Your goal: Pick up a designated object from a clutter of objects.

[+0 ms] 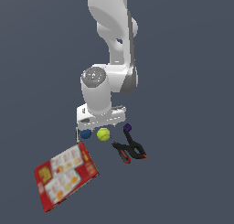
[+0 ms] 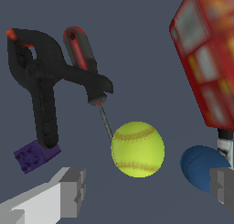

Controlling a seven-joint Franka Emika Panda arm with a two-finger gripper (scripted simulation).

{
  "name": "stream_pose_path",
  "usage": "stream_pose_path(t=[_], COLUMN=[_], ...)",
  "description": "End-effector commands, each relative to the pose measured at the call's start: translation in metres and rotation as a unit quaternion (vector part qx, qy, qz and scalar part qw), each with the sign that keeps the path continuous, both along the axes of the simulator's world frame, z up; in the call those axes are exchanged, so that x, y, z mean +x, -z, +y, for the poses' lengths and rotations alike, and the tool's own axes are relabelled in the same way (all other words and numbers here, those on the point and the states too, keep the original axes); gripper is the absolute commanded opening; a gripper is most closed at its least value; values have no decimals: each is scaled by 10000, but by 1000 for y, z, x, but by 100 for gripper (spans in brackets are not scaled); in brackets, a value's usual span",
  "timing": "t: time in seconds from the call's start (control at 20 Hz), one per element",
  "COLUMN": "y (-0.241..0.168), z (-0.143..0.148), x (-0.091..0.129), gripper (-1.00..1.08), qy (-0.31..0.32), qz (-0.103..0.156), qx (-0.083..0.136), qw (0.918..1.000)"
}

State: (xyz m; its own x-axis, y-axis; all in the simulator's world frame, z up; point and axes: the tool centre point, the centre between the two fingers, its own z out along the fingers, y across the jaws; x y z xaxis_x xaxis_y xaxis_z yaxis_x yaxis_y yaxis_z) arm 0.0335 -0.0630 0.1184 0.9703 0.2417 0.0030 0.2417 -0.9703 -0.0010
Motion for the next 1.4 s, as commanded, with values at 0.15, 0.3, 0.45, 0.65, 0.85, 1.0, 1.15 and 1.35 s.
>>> stream_pose_path(t=[0.15,0.3,0.45,0.65,0.85,1.0,1.15,1.35], y=[22,25,25,36,56,68,74,75], z=[-6,-7,-7,-7,-7,-7,-7,-7], x=[-3,-4,-4,-4,-5,-5,-4,-4], gripper=[100,100,100,100,100,100,100,-100], qy=[-190,-215,-195,-198,-208,-211,-214,-214], qz=[11,13,19,18,15,14,13,13], qx=[-8,-9,-7,-8,-8,-8,-8,-8], qw=[9998,9998,9998,9998,9998,9998,9998,9998])
